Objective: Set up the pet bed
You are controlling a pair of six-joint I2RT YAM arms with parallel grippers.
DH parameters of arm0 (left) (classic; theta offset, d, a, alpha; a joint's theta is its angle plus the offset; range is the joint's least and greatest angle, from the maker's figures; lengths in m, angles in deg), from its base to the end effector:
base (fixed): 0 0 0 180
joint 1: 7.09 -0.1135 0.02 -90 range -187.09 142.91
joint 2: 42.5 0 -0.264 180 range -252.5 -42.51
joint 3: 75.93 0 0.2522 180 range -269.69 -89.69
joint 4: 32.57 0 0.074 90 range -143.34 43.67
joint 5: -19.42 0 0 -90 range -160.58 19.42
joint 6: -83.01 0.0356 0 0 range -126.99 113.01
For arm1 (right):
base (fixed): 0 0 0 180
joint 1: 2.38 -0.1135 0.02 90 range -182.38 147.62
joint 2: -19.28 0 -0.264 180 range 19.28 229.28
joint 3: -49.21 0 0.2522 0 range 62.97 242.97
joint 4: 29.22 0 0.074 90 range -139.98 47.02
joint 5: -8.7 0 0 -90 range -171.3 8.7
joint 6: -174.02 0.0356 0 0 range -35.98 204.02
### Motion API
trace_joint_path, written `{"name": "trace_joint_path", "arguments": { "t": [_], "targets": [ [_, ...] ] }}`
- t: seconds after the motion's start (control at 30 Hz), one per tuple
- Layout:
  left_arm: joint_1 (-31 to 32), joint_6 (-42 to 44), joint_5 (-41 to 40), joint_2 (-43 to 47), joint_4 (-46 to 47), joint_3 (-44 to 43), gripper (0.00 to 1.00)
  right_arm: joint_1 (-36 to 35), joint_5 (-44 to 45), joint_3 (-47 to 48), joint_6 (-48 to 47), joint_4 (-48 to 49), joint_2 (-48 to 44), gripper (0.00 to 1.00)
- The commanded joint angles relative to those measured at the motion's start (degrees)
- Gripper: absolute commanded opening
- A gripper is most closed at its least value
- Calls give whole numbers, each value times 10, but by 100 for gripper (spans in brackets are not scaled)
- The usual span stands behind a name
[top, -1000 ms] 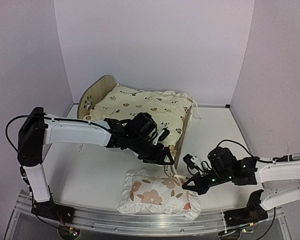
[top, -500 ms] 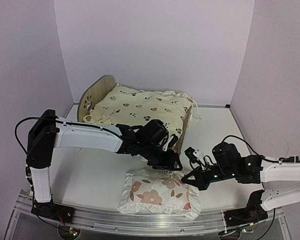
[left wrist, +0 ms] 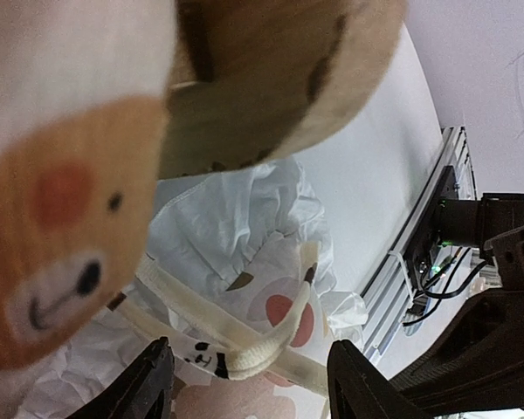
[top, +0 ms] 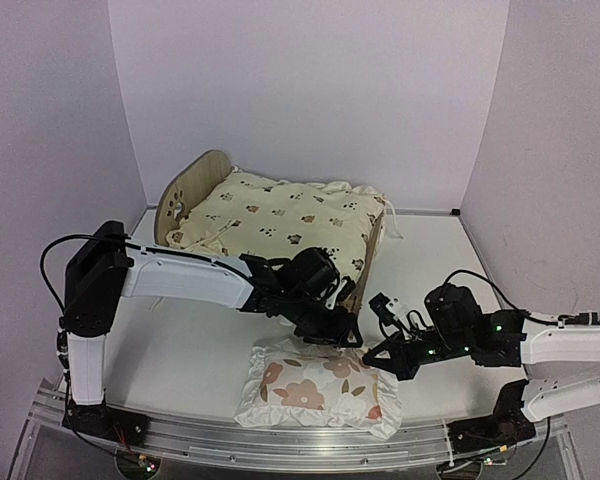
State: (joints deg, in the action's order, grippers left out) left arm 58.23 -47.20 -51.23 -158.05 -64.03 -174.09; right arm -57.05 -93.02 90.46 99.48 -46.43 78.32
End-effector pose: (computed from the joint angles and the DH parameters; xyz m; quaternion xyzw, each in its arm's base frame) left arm 0.1752 -0.4096 0.1953 0.2583 0.8880 -0.3710 0.0844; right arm 0.1176 0.1784 0.2004 -0.3405 0.8154 0.3380 0.3239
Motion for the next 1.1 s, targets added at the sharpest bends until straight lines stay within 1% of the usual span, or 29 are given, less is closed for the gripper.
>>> {"name": "trace_joint_path", "arguments": {
  "t": [0.0, 0.23, 0.3, 0.4, 0.53, 0.67, 0.83, 0.87, 0.9, 0.97, 1.0, 1.07],
  "targets": [
    [1, 17, 14, -25, -8, -30, 62, -2, 6, 24, -7, 10, -9, 0],
    [5, 12, 24, -39, -6, -48, 61, -3, -2, 26, -11, 11, -2, 0],
    [7, 9, 24, -41, -6, -51, 58, -3, -5, 24, -11, 14, 1, 0],
    [9, 4, 25, -45, -6, -56, 49, -3, -5, 21, -11, 18, 4, 0],
    [9, 2, 28, -45, -7, -59, 33, -2, -2, 19, -10, 21, 2, 0],
    [10, 1, 25, -40, -12, -59, 25, -3, 7, 18, -9, 21, -1, 0],
    [10, 3, 16, -35, -21, -61, 10, -2, 8, 16, -1, 20, -2, 0],
    [10, 4, 14, -35, -24, -64, 9, -3, 6, 16, 0, 19, -3, 3],
    [10, 5, 11, -35, -27, -66, 7, -2, 7, 17, 1, 19, -4, 13],
    [10, 9, 5, -34, -35, -73, 4, -3, 32, 16, 6, 8, -9, 39],
    [10, 11, 1, -34, -41, -77, 3, -3, 63, 17, 13, -2, -12, 47],
    [10, 17, -7, -33, -53, -87, 1, -3, 138, 19, 33, -23, -14, 50]
  ]
}}
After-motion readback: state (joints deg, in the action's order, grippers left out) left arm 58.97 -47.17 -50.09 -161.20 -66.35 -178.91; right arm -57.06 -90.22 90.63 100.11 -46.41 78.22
